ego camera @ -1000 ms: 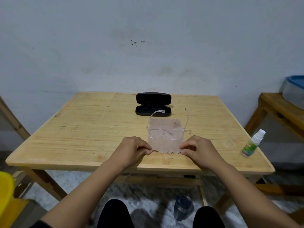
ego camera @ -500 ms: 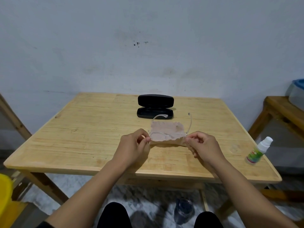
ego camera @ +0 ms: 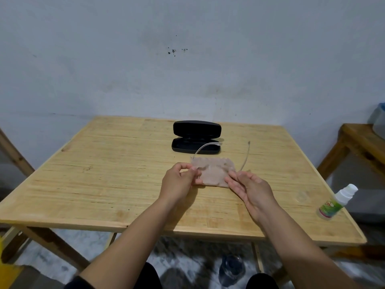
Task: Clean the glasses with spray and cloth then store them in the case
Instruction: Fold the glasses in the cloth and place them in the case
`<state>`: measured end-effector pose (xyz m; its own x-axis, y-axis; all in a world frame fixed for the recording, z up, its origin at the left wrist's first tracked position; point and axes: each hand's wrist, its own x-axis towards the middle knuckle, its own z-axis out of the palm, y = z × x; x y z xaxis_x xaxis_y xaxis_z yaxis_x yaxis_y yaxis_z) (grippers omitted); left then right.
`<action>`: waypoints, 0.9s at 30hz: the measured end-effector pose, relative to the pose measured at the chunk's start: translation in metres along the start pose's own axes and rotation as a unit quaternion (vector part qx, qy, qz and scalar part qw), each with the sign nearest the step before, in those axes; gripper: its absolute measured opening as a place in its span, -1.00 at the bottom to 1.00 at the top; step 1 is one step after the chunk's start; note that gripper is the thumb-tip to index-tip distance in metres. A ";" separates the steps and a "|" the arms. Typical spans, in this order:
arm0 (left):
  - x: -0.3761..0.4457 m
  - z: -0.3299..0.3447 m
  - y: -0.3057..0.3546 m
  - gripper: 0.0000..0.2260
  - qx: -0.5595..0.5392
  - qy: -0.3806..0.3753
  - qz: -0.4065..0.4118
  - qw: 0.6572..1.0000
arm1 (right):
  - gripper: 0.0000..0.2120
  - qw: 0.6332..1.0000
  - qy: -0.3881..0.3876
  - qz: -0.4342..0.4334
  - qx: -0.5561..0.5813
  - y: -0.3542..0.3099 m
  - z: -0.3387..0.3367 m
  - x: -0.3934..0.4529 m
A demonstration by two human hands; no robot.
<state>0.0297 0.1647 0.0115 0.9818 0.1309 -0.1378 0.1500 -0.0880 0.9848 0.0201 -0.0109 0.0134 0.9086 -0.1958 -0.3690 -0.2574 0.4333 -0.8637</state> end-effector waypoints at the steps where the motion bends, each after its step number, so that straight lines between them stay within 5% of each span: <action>1: 0.001 0.000 0.000 -0.89 0.018 -0.006 -0.006 1.000 | -0.93 1.000 0.000 0.001 -0.005 0.001 0.000 0.001; 9: 0.002 -0.015 0.002 -0.89 0.042 -0.033 0.022 0.998 | -0.89 0.993 0.020 -0.040 -0.112 0.000 -0.008 0.003; 16: 0.038 -0.037 0.002 -0.88 0.165 0.073 0.095 0.979 | -0.90 0.949 0.123 -0.130 -0.259 -0.019 -0.033 0.033; 27: 0.095 -0.017 0.004 -0.83 0.358 -0.018 0.124 0.925 | -0.81 0.834 -0.031 -0.157 -0.528 -0.038 0.000 0.090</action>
<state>0.1214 0.1938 0.0039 0.9977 -0.0140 0.0669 -0.0551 -0.7444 0.6655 0.1115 -0.0447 0.0137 0.9926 -0.0945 -0.0765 -0.1198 -0.6531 -0.7477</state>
